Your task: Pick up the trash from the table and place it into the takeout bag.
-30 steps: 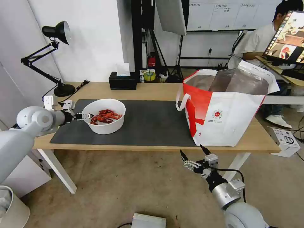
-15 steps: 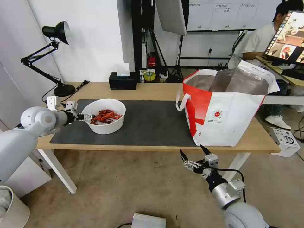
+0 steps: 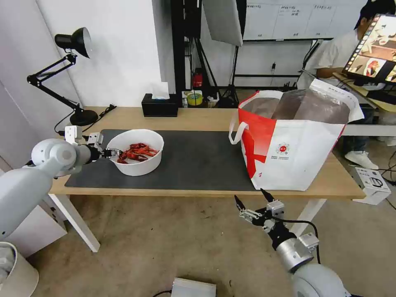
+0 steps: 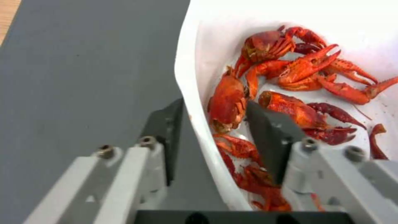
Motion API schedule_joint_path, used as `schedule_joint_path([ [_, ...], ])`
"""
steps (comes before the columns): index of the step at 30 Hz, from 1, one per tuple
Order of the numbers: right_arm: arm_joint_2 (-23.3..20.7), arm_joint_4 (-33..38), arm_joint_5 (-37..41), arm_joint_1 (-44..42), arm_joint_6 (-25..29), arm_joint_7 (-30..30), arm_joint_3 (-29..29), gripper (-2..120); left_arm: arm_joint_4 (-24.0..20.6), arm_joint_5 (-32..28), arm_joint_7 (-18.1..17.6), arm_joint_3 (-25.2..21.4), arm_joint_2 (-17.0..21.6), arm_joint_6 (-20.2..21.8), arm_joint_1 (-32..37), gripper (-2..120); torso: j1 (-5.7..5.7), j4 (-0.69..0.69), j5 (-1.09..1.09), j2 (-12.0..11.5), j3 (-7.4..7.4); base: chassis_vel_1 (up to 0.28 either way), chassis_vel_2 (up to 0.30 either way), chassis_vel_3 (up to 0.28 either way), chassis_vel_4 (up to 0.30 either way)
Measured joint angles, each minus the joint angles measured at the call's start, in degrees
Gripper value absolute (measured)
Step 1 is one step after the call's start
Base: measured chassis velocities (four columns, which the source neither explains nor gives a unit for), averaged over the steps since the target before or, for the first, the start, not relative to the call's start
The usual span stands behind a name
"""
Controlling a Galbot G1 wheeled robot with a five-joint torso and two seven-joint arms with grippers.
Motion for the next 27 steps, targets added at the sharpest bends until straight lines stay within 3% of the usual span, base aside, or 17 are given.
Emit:
schedule_joint_path([
  [8,0.0,0.0,0.0,0.0,0.0,0.0,0.0,100,-0.9,-1.6,-0.3,0.5,0.3,0.0,-0.6,6,0.0,0.0,-0.01,0.0,0.0,0.0,0.0,0.0,0.0],
  [11,0.0,0.0,0.0,0.0,0.0,0.0,0.0,100,-1.3,-1.8,-0.7,0.5,0.2,0.0,-0.6,0,0.0,-0.01,-0.01,0.0,0.0,0.0,0.0,0.0,0.0],
  [27,0.0,0.0,0.0,0.0,0.0,0.0,0.0,100,-0.3,-1.9,-2.6,0.2,-1.6,0.0,-2.1,0,0.0,0.0,-0.01,0.0,0.0,0.0,0.0,0.0,0.0],
])
